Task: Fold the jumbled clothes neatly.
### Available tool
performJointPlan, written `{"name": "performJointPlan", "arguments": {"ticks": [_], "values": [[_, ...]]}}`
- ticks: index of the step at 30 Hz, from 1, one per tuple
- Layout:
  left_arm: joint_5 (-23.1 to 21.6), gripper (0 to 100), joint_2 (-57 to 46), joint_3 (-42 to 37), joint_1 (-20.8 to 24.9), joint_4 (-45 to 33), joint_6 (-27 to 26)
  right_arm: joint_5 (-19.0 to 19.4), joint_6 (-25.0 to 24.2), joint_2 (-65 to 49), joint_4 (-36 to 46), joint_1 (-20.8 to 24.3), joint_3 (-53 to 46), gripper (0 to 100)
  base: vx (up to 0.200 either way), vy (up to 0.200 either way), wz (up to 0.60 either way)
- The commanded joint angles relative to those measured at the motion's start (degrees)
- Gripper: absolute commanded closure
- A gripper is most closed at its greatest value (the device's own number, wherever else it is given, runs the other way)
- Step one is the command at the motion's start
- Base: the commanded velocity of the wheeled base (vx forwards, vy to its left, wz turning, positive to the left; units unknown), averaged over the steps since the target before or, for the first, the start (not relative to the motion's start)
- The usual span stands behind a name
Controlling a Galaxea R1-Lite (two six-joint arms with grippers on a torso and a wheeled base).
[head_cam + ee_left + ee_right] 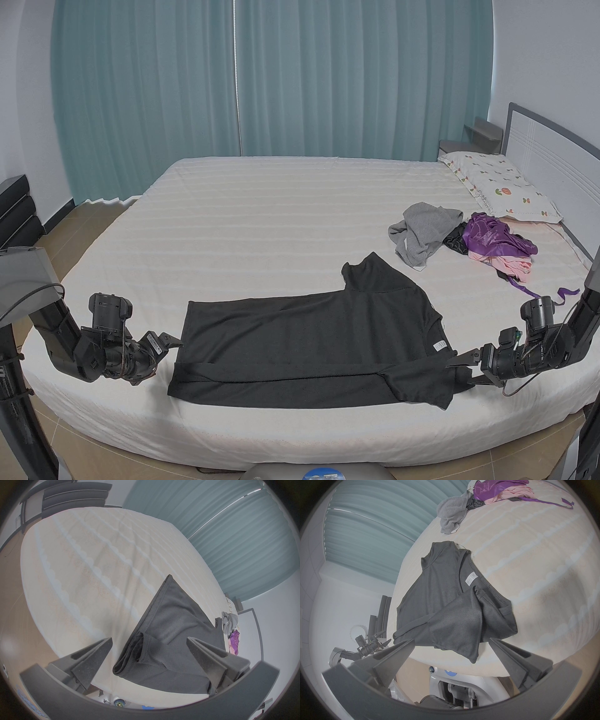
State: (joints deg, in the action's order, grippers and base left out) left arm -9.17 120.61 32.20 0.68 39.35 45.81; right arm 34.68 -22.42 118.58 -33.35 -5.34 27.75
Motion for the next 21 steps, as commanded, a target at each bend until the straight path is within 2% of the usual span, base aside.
{"name": "performJointPlan", "arguments": {"ticks": [1,4,16,21], "values": [[0.0,0,0.1,-0.5,0.3,0.1,0.4,0.0,0.0,0.0,0.0,-0.1,-0.1,0,0.0,-0.2,0.0],[0.0,0,-0.3,-0.8,1.1,-0.1,0.5,-0.1,0.1,0.1,0.0,-0.1,-0.1,0,0.0,-0.2,0.0],[1.1,0,0.6,0.9,7.0,-0.3,0.3,-0.1,0.3,0.4,0.0,0.2,-0.1,0,0.0,0.0,0.0],[5.4,0,4.3,4.0,9.2,-1.7,0.2,-0.1,0.3,0.4,0.0,0.2,-0.1,0,0.0,0.0,0.0]]}}
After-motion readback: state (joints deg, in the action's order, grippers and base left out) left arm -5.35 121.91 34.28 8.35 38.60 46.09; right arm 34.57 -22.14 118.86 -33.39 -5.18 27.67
